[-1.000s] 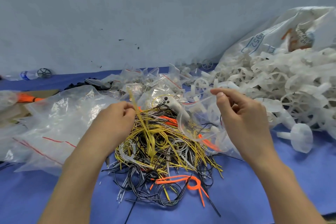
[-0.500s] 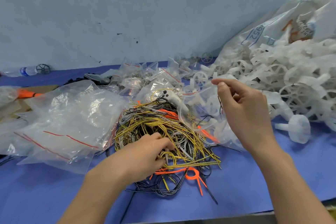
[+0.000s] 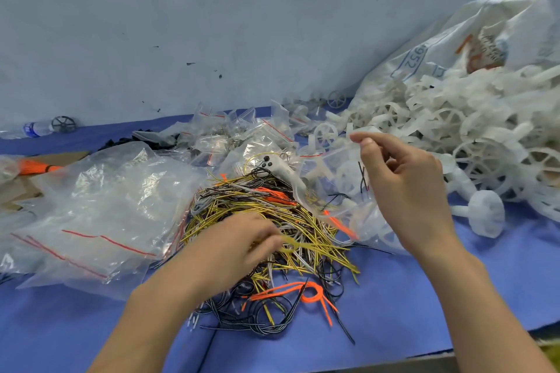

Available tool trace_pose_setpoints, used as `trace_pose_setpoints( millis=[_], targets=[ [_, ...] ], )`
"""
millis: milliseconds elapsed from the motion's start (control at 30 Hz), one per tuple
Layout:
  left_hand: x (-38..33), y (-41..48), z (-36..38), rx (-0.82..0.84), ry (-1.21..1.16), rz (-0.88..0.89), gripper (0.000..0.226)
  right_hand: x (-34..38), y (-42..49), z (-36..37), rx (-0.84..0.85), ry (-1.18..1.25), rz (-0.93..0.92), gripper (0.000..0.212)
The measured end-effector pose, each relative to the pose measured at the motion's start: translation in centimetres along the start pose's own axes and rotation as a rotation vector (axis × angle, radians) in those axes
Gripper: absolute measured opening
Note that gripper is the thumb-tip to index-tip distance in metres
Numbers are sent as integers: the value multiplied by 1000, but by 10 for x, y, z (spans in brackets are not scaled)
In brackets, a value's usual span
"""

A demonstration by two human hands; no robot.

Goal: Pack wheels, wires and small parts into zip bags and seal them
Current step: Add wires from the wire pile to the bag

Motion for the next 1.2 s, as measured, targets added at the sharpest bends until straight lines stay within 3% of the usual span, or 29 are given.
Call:
trace_pose_setpoints(
  millis=[167,300,367,467,567,667,867,1100,1133,1200],
  targets=[
    [-4,-6,-49,-580,-340,10,23,0,1,-1,-28,6,13,22],
    [-14,-15,-79,-865,-249,56,18,0,0,1,-35,8,34,22],
    [-29,-18,-88,-914,-92,101,22,1,0,2,-37,-1,37,21],
    [-60,-15,-96,-844,208,86,28,5,-2,6,-30,-15,36,21],
    [-92,-3,-92,-596,360,57,24,8,-3,7,-30,-46,24,20],
    [-107,14,-73,-431,337,21,27,10,-5,7,-45,-86,17,19],
    [-113,48,-34,-359,342,54,12,11,-6,7,-28,-118,-19,23],
    [-105,81,-17,-227,52,22,16,11,-9,1,9,15,-26,27],
    [-104,84,-15,-210,78,33,16,12,-9,0,22,21,-37,26],
    [-104,95,-8,-154,343,133,27,15,-13,1,69,-8,-86,26]
  ],
)
Point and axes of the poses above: each hand's wrist, its own y-axis towards the middle knuckle, its own z-axis out of the palm, x = y × z, the point moved 1 cm from there along y, towards the middle knuckle, and after that the axes turned 7 degrees about -y, right-handed, at the moved point
